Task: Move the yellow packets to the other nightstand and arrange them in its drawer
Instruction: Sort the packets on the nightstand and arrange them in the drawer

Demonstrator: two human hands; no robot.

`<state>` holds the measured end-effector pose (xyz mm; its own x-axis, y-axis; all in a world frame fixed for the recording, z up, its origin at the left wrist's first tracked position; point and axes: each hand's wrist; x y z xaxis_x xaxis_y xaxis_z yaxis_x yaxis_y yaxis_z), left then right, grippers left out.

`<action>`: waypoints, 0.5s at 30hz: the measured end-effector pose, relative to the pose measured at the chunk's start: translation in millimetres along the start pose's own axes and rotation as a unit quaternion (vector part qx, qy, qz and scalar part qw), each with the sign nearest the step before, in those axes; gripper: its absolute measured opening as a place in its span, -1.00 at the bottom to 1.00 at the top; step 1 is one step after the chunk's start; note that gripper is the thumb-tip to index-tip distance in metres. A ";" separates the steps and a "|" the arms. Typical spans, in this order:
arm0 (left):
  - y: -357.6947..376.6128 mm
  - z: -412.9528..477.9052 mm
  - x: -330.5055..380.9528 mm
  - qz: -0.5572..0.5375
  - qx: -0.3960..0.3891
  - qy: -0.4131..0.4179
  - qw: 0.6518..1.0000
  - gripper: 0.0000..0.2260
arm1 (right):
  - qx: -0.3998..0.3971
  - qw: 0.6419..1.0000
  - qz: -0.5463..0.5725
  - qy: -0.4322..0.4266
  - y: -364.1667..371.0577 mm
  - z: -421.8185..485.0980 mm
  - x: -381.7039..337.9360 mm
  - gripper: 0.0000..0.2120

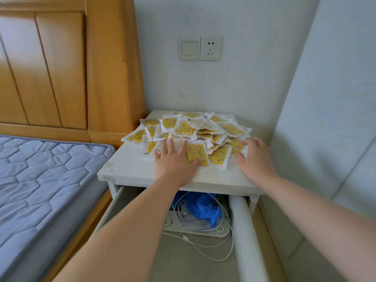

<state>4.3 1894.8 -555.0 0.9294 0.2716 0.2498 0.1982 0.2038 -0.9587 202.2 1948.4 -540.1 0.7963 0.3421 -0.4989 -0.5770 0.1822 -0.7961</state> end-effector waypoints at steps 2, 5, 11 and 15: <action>5.9 2.8 -0.5 0.020 -0.013 0.001 1.000 -0.36 | -0.002 0.999 -0.033 0.000 2.0 20.6 8.6 -0.60; 5.1 6.0 -1.5 0.022 -0.011 0.000 1.000 -0.36 | -0.002 1.000 -0.019 0.018 3.6 54.5 18.1 -0.59; 4.5 5.8 0.4 0.020 -0.009 0.001 1.000 -0.37 | -0.004 0.956 0.185 0.228 15.7 106.8 29.5 -0.69; 7.4 6.8 -1.7 0.017 0.002 0.001 1.000 -0.37 | -0.027 0.940 0.200 0.275 34.0 125.6 39.6 -0.47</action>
<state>2.1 1902.3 -561.6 0.9359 0.2771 0.2173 0.1658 0.1977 -0.9661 191.3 2083.9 -543.9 0.4988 -0.1578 -0.8523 -0.8524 0.0891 -0.5153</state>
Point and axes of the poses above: each hand's wrist, its own z-axis towards the middle knuckle, its own y-axis out of the palm, x = y × z, and after that the axes turned 1 degree about -x, right-handed
